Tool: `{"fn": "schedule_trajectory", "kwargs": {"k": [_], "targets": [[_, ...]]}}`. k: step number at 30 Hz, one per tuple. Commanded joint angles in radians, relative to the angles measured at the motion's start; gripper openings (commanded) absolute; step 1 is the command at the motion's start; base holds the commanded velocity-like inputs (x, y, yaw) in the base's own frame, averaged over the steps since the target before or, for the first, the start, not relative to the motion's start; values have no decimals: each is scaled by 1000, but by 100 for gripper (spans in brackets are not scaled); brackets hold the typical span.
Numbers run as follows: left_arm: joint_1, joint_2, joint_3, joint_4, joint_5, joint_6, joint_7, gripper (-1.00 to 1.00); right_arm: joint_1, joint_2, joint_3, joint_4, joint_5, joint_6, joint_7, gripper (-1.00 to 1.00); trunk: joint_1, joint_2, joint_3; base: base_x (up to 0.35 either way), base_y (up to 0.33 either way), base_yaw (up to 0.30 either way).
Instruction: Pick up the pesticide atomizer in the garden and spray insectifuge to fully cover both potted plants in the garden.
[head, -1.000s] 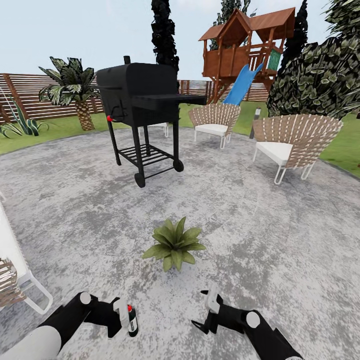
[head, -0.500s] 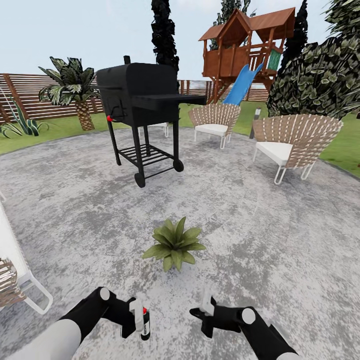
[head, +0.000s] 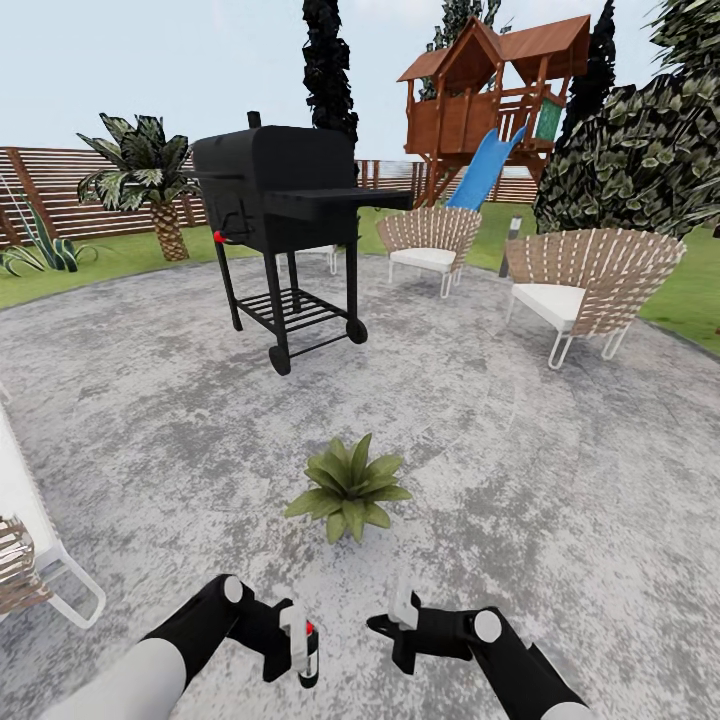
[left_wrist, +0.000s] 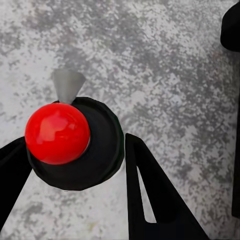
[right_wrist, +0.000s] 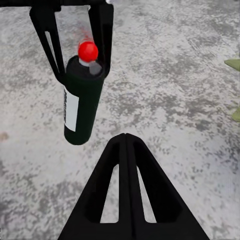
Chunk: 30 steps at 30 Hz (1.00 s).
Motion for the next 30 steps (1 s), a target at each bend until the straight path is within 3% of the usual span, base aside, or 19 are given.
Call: {"fn": "schedule_trajectory", "kwargs": {"k": [1,9,22,30], "targets": [[0,-3,1,-1,-12,-10,-1,-100,0,4,-1,-1,8,-5,1,-100,0,0,-1,0,0,0],[0,-31,1,-1,-37,-11,-1,-100,0,12,-1,-1,8,-5,2,-100,0,0,-1,0,0,0],[0,-82,1,-2,-37,-11,0,-100,0,12,-1,0,8,-5,2,-100,0,0,-1,0,0,0],[0,-101,1,-3,-37,-9,5,-100,0,12,-1,0,8,-5,2,-100,0,0,-1,0,0,0]]}}
